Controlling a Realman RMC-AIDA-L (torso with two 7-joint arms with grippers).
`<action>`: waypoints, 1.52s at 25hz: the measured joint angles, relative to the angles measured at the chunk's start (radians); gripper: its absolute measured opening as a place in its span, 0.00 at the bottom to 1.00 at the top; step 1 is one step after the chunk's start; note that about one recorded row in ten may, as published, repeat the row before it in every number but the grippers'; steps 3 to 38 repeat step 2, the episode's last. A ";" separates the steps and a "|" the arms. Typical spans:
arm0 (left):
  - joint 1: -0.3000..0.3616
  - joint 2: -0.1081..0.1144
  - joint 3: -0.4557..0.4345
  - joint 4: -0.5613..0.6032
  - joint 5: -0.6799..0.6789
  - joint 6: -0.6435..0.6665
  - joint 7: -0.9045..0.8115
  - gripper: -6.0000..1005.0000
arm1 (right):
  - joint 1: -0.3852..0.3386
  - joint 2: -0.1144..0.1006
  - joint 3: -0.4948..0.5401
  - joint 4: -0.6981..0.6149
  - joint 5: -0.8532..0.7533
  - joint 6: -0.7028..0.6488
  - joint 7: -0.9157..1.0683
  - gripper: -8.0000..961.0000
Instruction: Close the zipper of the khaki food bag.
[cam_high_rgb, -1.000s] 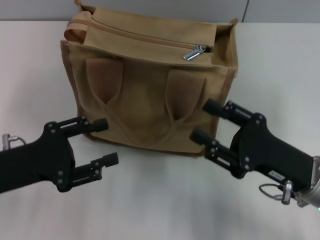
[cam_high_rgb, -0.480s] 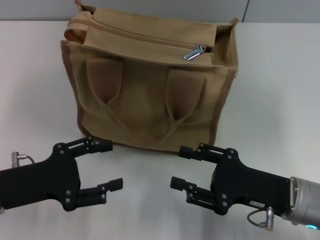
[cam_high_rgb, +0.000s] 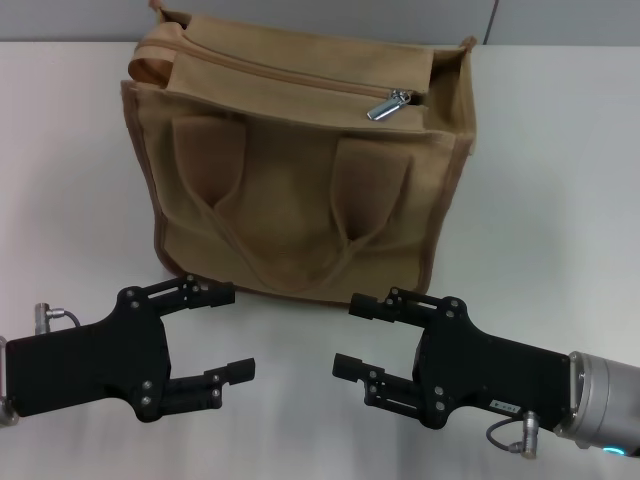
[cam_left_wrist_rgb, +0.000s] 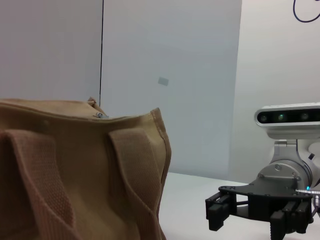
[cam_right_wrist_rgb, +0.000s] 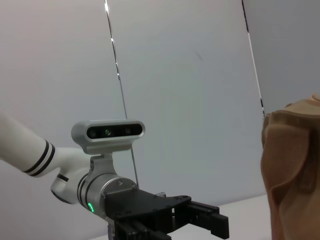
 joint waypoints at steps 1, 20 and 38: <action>-0.003 0.000 0.000 -0.003 0.000 -0.002 0.000 0.77 | 0.001 0.000 0.000 0.000 0.000 0.005 0.001 0.65; -0.003 0.000 0.000 -0.003 0.000 -0.002 0.000 0.77 | 0.001 0.000 0.000 0.000 0.000 0.005 0.001 0.65; -0.003 0.000 0.000 -0.003 0.000 -0.002 0.000 0.77 | 0.001 0.000 0.000 0.000 0.000 0.005 0.001 0.65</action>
